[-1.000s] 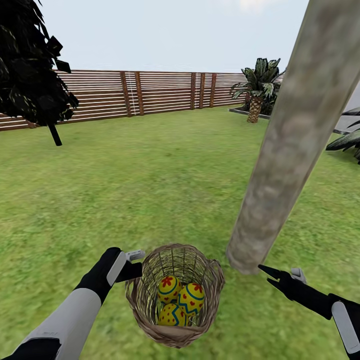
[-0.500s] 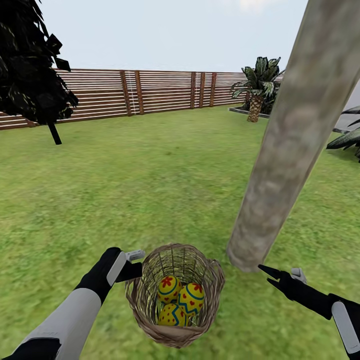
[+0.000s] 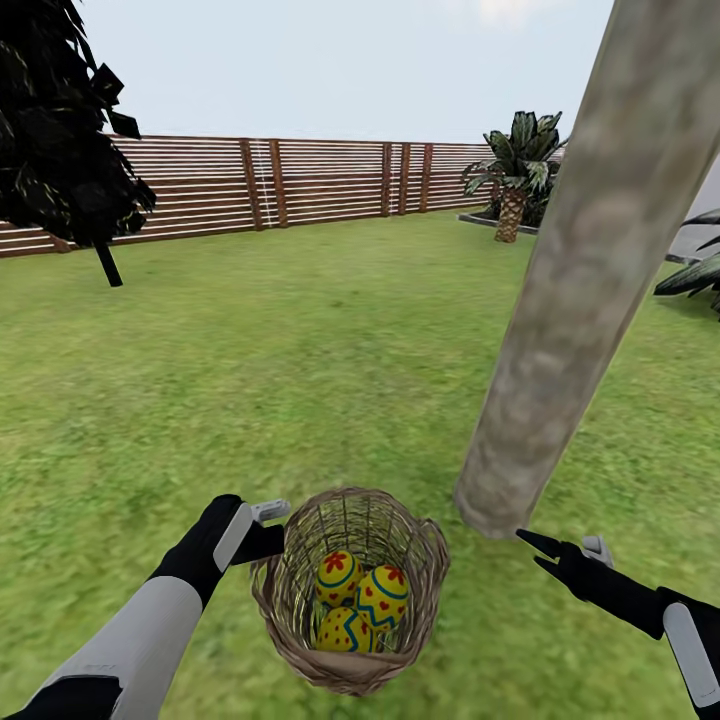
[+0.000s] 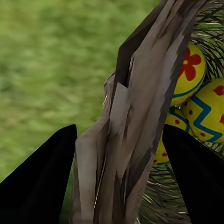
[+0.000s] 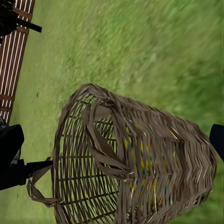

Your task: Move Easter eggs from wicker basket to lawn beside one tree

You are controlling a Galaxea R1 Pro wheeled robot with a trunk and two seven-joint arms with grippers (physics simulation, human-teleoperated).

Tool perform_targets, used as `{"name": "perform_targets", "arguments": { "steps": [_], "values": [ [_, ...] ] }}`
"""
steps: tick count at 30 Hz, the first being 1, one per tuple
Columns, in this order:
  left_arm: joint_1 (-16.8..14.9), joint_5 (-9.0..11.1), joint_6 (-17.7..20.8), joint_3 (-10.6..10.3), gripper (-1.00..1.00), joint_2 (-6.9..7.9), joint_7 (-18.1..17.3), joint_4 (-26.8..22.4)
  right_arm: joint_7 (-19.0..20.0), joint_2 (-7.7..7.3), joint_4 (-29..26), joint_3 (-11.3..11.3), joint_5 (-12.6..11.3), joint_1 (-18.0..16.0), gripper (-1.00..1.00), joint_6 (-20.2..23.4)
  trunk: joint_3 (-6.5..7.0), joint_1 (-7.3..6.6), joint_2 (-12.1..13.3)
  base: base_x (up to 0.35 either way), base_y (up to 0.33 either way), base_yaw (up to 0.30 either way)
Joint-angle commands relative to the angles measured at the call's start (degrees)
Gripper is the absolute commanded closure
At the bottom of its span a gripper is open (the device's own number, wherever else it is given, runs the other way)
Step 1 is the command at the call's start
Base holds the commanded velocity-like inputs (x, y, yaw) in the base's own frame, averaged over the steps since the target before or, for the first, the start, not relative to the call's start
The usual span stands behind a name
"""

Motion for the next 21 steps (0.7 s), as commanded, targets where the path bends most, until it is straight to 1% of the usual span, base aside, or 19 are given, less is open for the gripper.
{"name": "perform_targets", "arguments": {
  "steps": [1,5,16,21],
  "values": [
    [-0.03,1.32,0.10,0.03,1.00,-0.02,0.55,-0.07,0.20,0.01,0.00,-0.08,0.04,-0.04,-1.00,0.27,-0.23,0.22,-0.44,0.000,0.000,0.000],
    [-0.03,1.32,0.10,0.03,1.00,-0.02,0.55,-0.07,0.24,0.01,0.00,-0.08,0.04,-0.04,-1.00,0.27,-0.95,1.10,-2.04,0.000,0.000,0.000],
    [-0.03,1.32,0.13,0.21,1.00,0.05,0.55,-0.07,0.20,0.03,0.01,-0.08,0.04,-0.04,-1.00,0.27,-0.95,1.10,-2.04,0.000,0.000,0.000],
    [-0.03,1.32,0.10,0.21,1.00,-0.01,0.49,-0.07,0.25,0.01,0.00,-0.08,0.04,-0.04,-1.00,0.27,-1.85,2.19,-4.05,0.000,0.000,0.000]
  ]
}}
